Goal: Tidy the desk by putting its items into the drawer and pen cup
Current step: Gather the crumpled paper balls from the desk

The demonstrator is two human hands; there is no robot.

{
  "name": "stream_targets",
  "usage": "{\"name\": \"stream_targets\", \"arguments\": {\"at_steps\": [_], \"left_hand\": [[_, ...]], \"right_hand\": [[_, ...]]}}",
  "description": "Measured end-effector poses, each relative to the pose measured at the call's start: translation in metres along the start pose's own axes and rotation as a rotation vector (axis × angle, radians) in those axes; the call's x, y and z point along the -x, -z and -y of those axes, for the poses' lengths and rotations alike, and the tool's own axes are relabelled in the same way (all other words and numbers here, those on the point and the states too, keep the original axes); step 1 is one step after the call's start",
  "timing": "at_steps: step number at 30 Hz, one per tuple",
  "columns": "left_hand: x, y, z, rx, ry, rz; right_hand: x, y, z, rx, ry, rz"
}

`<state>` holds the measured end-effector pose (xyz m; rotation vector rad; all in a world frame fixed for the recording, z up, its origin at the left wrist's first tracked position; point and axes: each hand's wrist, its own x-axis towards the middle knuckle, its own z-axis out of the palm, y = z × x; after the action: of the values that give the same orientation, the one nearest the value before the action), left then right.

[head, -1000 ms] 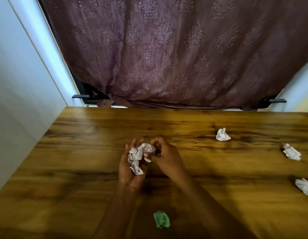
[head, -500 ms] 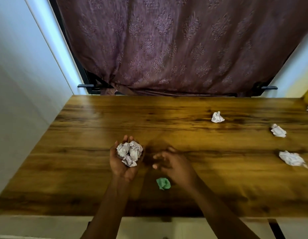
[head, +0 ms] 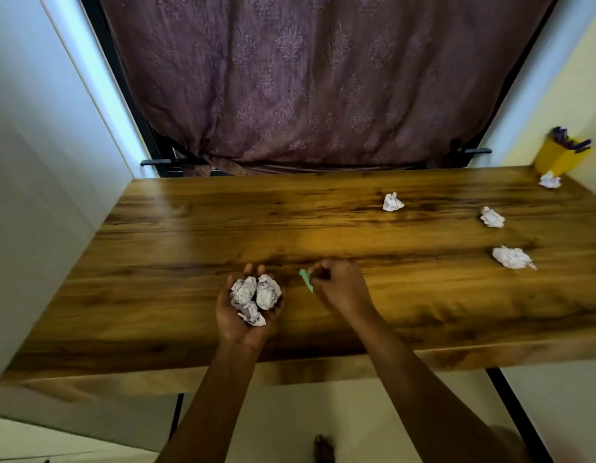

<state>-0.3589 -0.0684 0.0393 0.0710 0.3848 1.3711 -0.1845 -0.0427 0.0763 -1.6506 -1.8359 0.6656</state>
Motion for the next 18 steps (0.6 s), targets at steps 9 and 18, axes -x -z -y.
{"name": "stream_targets", "arguments": {"at_steps": [9,18], "left_hand": [[-0.01,-0.033,0.041,-0.131,0.125,-0.033],[-0.098,-0.06,0.1,-0.11,0.157,-0.091]], "right_hand": [[-0.013,0.02,0.022,0.138,0.287,0.126],[-0.109,0.092,-0.087,0.085,0.024,-0.178]]}}
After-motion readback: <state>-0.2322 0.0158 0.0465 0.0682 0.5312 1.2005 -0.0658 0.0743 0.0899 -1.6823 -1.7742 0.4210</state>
